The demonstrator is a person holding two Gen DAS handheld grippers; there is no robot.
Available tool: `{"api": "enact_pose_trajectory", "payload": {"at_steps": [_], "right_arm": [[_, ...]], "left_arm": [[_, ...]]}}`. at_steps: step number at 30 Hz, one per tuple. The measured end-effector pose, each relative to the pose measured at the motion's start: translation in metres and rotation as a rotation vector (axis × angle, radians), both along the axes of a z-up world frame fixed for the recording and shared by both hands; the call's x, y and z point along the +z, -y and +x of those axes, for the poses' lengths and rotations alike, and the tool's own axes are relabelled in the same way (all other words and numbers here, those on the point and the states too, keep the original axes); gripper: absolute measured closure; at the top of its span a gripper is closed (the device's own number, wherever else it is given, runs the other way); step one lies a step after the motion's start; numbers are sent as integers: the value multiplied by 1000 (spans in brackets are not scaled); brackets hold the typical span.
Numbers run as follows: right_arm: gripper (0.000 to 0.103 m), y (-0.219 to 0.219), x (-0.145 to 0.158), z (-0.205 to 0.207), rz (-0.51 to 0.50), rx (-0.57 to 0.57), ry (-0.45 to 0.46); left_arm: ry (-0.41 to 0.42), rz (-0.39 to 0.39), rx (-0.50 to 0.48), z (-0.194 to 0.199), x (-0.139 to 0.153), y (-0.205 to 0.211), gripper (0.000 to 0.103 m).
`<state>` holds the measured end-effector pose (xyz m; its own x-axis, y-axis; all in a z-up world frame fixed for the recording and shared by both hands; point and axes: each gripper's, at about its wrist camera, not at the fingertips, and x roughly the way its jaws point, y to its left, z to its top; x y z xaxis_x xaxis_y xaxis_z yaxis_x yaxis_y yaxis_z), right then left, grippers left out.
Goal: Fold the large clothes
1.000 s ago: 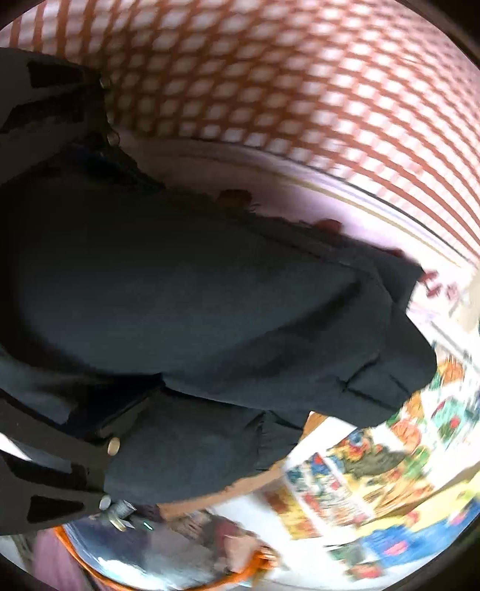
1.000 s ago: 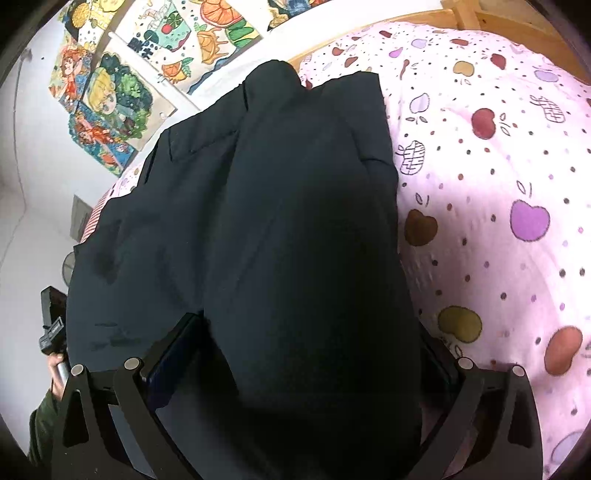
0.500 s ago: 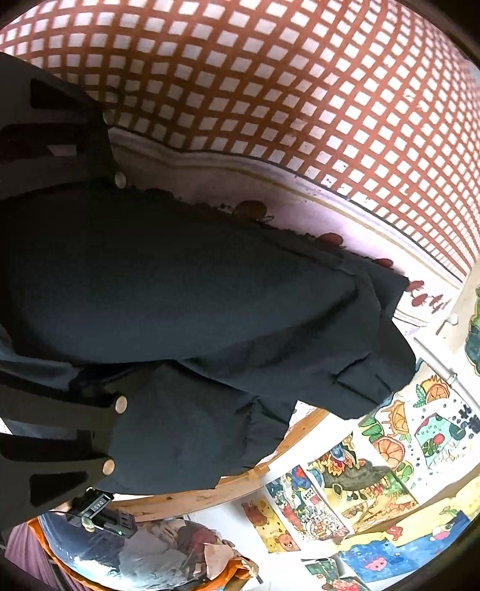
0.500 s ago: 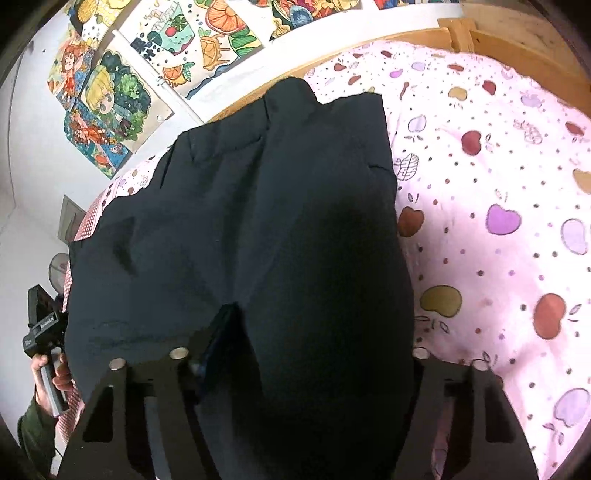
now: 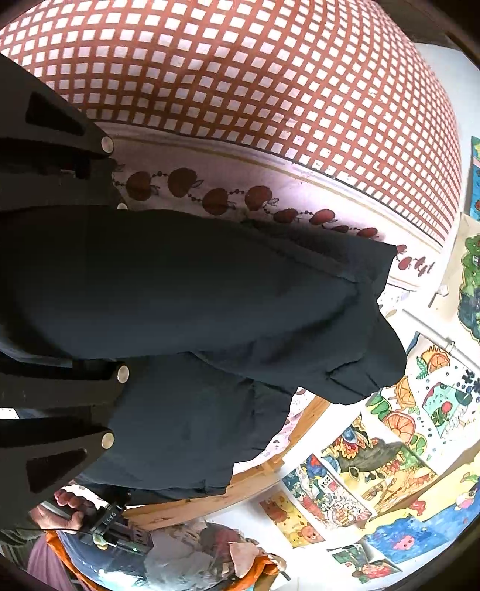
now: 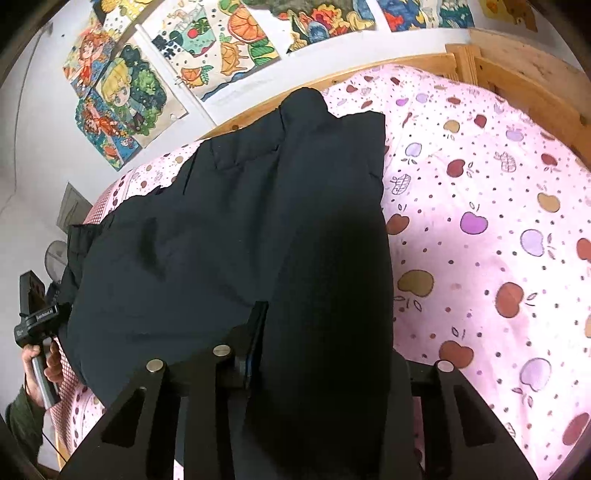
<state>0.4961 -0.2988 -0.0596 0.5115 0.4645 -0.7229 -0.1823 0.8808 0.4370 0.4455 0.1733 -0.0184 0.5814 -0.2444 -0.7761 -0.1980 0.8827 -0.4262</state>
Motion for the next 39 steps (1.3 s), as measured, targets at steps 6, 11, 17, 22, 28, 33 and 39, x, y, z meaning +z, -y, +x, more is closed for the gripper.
{"api": "enact_pose_trajectory", "payload": {"at_steps": [6,11,17,22,28,33,39], "right_arm": [[81,0,15,-19,-37,30,54],[85,-9,27,-33,-67,105,91],[81,1,20,-24,-59,62,69],[51,-1,3,-8,-102,38,53],[13,15,-27,17,36,5,-26],[13,16,-43,24,218,69,-85],[13,-5,-47,15,288,170,-139]], "left_arm": [[10,29,-10,-6,11,11,73],[15,38,-19,-14,20,14,75],[11,40,-15,-15,16,7,75],[-1,29,-1,-6,2,-1,75],[1,14,-16,2,-14,-9,71],[-4,7,-23,13,-25,-9,66],[-8,-13,-23,17,-32,-8,64]]}}
